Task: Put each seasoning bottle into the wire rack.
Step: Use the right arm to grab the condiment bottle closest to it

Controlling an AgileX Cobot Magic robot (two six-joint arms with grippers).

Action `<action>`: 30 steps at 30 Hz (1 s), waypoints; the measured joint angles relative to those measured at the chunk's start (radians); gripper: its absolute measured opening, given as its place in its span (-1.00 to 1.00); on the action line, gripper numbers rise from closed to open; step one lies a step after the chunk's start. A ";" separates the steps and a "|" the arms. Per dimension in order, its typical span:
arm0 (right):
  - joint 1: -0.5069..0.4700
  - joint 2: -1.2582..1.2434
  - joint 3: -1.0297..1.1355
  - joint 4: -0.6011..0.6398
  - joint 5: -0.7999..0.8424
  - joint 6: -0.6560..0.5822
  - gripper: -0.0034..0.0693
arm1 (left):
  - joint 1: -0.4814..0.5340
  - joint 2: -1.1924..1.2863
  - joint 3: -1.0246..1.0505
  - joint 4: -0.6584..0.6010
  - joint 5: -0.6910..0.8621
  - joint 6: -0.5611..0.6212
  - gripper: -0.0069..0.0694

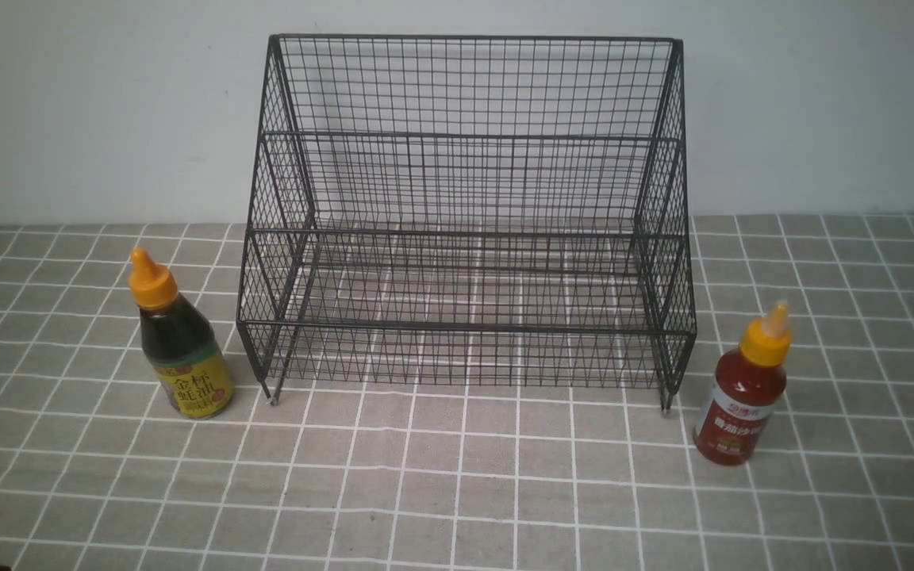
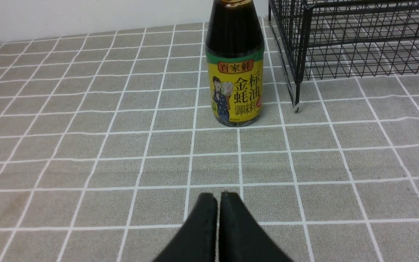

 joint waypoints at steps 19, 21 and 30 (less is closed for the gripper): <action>0.001 0.007 -0.099 0.895 -0.298 0.083 -0.95 | 0.000 0.000 0.000 0.000 0.000 0.000 -0.84; 0.001 0.028 -0.174 0.866 -0.222 0.037 -0.95 | 0.000 0.000 0.000 0.000 0.000 0.000 -0.84; 0.001 0.712 -0.868 0.463 0.623 -0.046 -0.94 | 0.000 0.000 0.000 0.000 0.000 0.000 -0.84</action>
